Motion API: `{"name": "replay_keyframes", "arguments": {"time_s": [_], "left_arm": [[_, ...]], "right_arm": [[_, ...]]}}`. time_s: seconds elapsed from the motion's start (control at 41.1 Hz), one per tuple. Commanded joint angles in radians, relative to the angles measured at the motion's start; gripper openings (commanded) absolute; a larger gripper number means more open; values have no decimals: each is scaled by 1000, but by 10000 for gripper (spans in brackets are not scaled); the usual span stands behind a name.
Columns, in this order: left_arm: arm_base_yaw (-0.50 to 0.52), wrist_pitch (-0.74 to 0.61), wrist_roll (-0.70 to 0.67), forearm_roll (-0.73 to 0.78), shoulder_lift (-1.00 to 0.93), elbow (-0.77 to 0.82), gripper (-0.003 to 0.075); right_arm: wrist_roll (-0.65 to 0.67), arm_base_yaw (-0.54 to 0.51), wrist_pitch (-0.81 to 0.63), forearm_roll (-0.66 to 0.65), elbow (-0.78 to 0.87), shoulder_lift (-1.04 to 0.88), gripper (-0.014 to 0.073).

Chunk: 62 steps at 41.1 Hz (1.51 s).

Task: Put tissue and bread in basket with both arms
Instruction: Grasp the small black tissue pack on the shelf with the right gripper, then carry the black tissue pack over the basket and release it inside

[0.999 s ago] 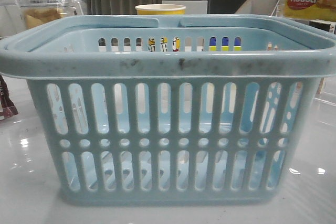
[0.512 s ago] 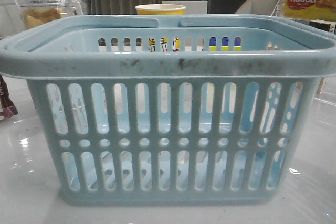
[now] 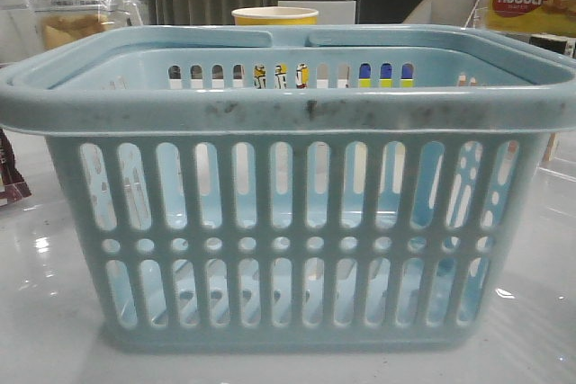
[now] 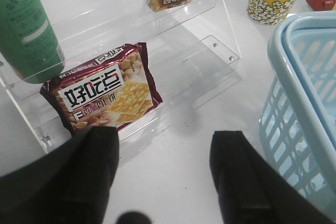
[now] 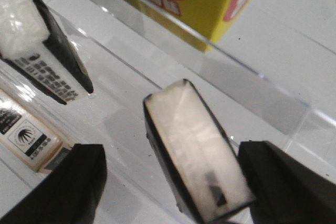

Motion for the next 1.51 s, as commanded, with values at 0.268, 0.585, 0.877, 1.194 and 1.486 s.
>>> {"name": "replay_keyframes", "arguments": {"time_s": [0.268, 0.585, 0.877, 1.194, 1.486], "left_arm": [[-7, -80, -3, -13, 4, -32, 454], [-7, -80, -3, -13, 4, -32, 454], [-7, -80, -3, -13, 4, -32, 454], [-7, -114, -3, -13, 4, -32, 454], [-7, -114, -3, -13, 4, -32, 454]], "right_arm": [[-2, -6, -70, -40, -33, -50, 335], [-2, -3, -41, -39, -33, -82, 225], [-2, 14, 7, -11, -33, -269, 225], [-2, 212, 114, -11, -33, -519, 225], [-3, 545, 282, 8, -33, -610, 225]]}}
